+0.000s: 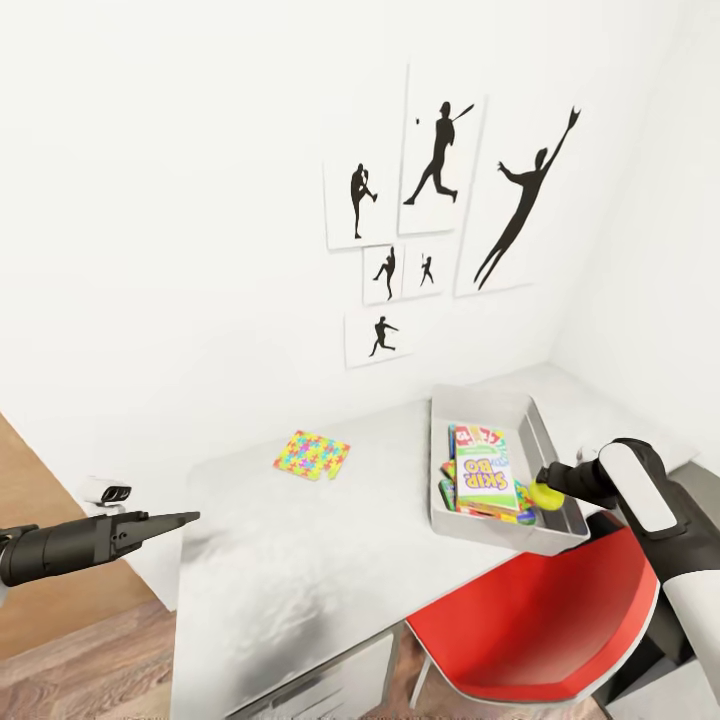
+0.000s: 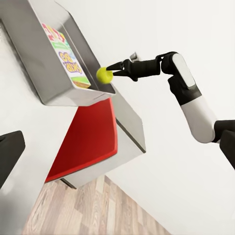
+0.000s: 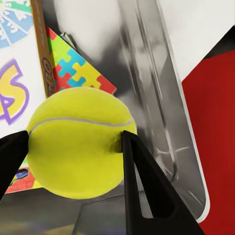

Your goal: Put all the toys in the child's room - the three board games (two on the bed and one on the table), the two jigsaw puzzles on the table, and the tennis ball on the table - inside the toy box on the table in the child's room.

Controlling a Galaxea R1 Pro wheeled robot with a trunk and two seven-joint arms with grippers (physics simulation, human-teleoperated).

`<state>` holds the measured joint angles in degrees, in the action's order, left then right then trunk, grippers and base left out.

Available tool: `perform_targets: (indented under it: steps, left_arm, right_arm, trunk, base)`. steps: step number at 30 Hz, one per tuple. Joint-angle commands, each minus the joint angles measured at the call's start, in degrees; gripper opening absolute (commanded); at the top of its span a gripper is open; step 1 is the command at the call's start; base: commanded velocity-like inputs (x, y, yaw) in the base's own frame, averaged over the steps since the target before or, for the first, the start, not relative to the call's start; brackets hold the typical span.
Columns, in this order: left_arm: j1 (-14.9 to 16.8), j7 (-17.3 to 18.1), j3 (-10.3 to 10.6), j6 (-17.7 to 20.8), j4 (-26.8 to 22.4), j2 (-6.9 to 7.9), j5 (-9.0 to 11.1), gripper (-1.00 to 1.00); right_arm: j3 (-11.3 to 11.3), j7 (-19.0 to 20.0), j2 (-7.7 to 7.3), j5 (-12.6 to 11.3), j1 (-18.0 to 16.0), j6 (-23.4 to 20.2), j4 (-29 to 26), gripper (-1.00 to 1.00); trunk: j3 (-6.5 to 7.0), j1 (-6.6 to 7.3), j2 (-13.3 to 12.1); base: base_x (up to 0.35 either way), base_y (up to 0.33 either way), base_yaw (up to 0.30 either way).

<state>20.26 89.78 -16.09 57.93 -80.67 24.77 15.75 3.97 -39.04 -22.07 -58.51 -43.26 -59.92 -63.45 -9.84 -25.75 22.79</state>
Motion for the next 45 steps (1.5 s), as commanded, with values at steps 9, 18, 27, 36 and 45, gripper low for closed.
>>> perform_targets:
  steps: [9, 18, 27, 36, 45]
  left_arm:
    - [0.0, 0.2, 0.0, 0.6, 0.0, 0.01, 0.0, 1.0]
    - [0.0, 0.2, 0.0, 0.6, 0.0, 0.01, 0.0, 1.0]
    - [0.0, 0.2, 0.1, 0.6, 0.0, 0.01, 0.0, 1.0]
    - [0.0, 0.2, 0.0, 0.6, 0.0, 0.06, -0.1, 1.0]
    - [0.0, 0.2, 0.0, 0.6, 0.0, 0.16, -0.1, 1.0]
  right_arm:
    - [0.2, -0.6, -0.07, -0.6, -0.1, -0.1, 0.0, -1.0]
    - [0.2, -0.6, -0.07, -0.6, -0.1, -0.1, 0.0, 1.0]
    - [0.3, -0.6, -0.13, -0.5, -0.1, -0.1, 0.0, 1.0]
    - [0.1, -0.4, -0.18, -0.6, -0.1, -0.1, -2.0, 1.0]
    - [0.1, -0.3, -0.02, -0.8, -0.2, -0.1, -10.3, 1.0]
  trunk:
    - [-0.75, -0.03, 0.1]
    - [-0.77, -0.03, 0.1]
    - [-0.78, -0.03, 0.1]
    - [-0.38, -0.03, 0.1]
    - [0.43, -0.03, 0.1]
  base:
    - [0.0, 0.0, 0.026]
    - [0.0, 0.0, 0.001]
    - [-0.018, 0.01, 0.0]
    - [-0.132, 0.201, 0.0]
    - [-0.044, 0.183, 0.0]
